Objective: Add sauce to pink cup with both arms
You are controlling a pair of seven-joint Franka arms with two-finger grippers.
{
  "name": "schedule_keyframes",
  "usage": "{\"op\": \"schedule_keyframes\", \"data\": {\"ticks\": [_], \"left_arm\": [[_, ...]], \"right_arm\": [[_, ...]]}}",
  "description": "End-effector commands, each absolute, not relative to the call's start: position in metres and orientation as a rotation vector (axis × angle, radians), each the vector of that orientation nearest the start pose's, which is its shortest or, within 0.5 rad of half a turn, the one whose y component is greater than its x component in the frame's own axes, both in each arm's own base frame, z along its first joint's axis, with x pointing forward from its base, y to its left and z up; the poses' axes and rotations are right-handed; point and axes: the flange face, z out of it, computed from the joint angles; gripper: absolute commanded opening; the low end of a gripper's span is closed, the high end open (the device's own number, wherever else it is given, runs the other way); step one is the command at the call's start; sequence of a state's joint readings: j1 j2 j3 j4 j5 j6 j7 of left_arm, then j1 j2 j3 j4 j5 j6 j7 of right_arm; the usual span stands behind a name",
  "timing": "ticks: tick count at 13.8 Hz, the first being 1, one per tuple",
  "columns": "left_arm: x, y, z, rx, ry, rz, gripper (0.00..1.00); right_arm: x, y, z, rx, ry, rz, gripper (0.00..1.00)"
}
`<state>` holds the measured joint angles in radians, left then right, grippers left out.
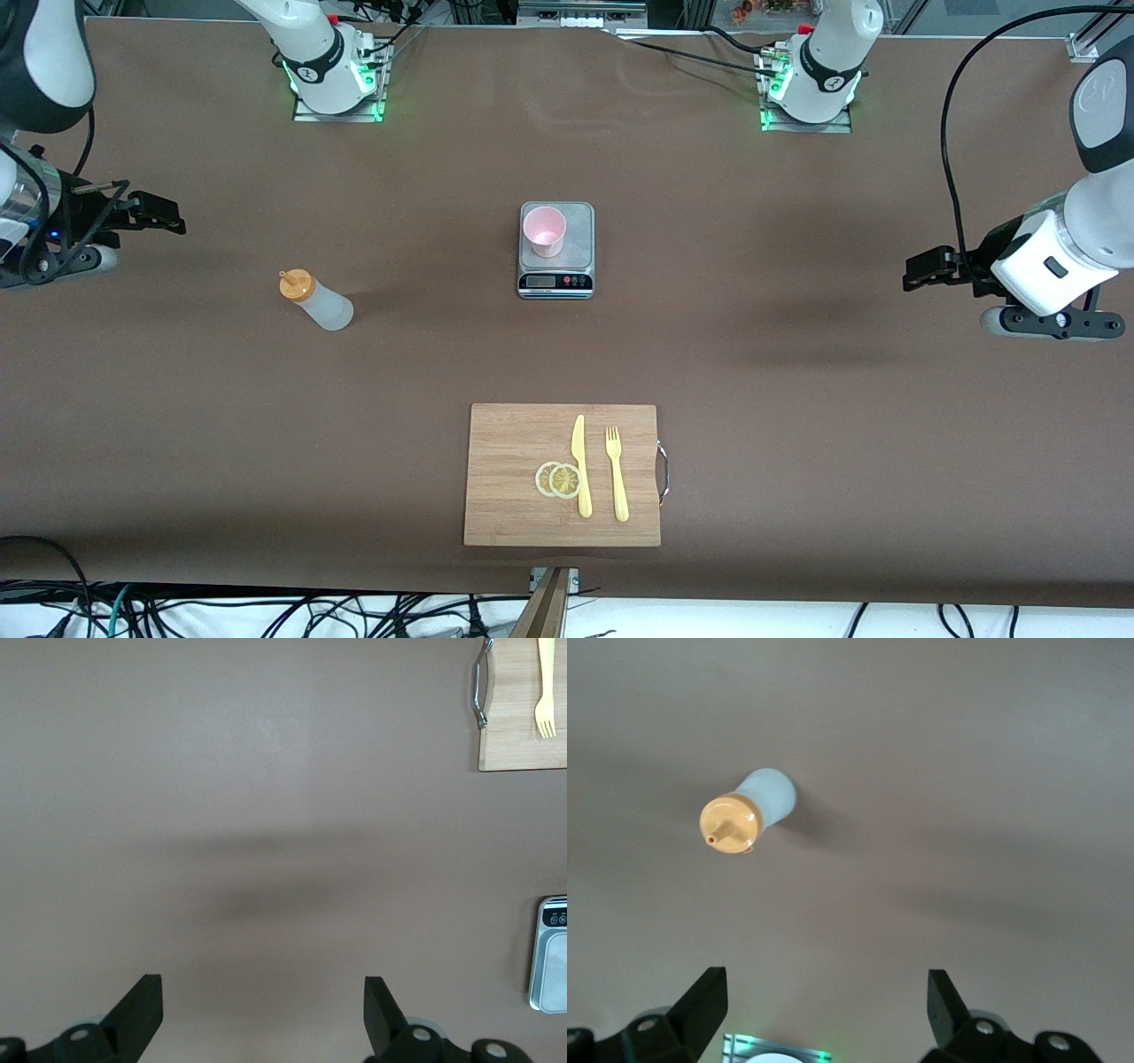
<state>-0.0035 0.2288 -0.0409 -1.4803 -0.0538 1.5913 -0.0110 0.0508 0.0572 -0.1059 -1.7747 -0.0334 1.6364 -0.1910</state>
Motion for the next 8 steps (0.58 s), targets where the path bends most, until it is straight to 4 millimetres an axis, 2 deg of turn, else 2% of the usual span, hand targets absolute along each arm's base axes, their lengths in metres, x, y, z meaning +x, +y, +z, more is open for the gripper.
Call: {"op": "schedule_keyframes", "data": {"ticks": [1,4,5,8], "left_arm": [[0.621,-0.032,0.541,-3.218,0.068,0.190,1.00],[0.621,-0.032,0.540,-3.218,0.068,0.192,1.00],[0.621,-0.032,0.541,-3.218,0.068,0.190,1.00],[0.625,-0.031,0.548,-3.219,0.069,0.163,1.00]], "right_arm": [[0.549,-0.021,0.511,-3.176,-0.032,0.271,1.00],[0.544,-0.026,0.545,-3.114,0.016,0.150,1.00],[0.544,-0.029,0.550,-3.109,0.024,0.144,1.00],[0.544,-0.018,0.571,-3.108,-0.027,0.110,1.00]]}}
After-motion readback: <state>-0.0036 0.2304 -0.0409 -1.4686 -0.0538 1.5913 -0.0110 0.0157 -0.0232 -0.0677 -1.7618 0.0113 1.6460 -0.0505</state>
